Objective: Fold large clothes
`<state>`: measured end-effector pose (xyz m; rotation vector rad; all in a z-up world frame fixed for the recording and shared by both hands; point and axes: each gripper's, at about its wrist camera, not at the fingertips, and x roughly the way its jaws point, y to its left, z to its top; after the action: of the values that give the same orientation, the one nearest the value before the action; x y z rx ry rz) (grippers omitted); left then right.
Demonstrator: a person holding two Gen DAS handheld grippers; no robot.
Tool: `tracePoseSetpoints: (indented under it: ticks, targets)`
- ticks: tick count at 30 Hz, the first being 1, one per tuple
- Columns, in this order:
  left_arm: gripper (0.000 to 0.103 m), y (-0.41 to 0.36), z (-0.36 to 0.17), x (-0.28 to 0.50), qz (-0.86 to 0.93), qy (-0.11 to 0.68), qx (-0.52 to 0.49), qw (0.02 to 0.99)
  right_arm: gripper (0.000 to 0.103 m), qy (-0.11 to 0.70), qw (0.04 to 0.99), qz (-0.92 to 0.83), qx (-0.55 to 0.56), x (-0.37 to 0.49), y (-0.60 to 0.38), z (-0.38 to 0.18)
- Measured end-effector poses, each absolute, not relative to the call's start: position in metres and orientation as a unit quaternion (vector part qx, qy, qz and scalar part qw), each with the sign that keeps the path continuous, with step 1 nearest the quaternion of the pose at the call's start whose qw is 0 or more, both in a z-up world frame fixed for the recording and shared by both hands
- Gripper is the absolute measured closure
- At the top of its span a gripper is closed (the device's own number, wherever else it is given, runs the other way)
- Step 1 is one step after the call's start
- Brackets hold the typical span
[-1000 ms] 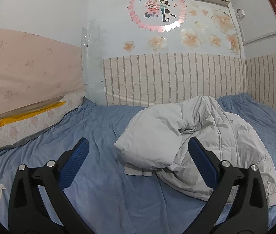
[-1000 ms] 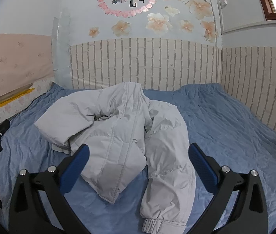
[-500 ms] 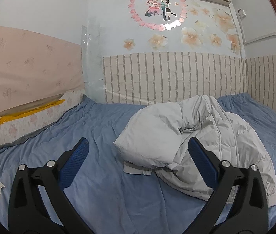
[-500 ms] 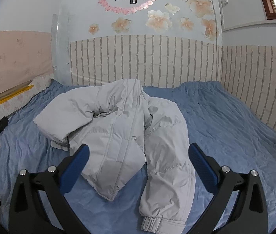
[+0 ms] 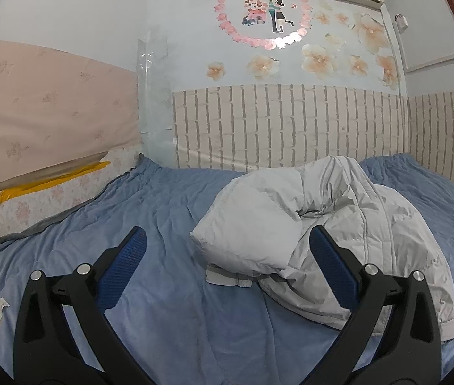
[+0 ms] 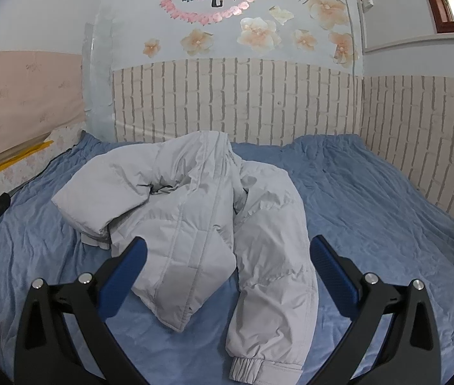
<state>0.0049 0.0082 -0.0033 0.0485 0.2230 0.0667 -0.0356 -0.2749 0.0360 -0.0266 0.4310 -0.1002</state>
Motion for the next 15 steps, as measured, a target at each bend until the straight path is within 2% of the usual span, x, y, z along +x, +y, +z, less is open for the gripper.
tracePoseSetpoints:
  ticks: [15]
  targets:
    - [0.003, 0.0094, -0.0038, 0.0096, 0.037, 0.117, 0.023, 0.992, 0.002, 0.213, 0.975, -0.061, -0.013, -0.0343, -0.2813, 0.0390]
